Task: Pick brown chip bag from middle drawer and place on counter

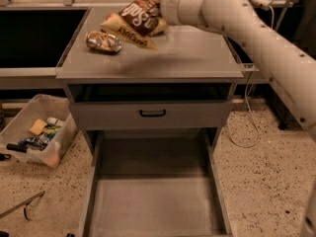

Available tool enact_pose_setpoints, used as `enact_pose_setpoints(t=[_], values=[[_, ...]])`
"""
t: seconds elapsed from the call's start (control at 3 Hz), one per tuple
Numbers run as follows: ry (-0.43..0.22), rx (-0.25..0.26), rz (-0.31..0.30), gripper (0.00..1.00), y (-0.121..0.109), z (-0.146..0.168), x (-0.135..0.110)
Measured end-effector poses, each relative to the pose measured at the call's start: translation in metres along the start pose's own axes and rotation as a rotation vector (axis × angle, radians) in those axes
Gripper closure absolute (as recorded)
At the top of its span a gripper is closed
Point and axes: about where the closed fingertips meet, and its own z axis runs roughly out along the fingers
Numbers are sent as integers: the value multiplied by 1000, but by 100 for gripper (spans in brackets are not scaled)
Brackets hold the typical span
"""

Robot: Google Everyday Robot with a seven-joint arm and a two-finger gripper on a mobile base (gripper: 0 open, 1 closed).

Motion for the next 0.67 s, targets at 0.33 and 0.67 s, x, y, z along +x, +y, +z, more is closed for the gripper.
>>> enact_pose_setpoints(t=[0.33, 0.67], values=[[17, -15, -9, 100, 1, 40, 9], [69, -117, -9, 100, 18, 63, 10]])
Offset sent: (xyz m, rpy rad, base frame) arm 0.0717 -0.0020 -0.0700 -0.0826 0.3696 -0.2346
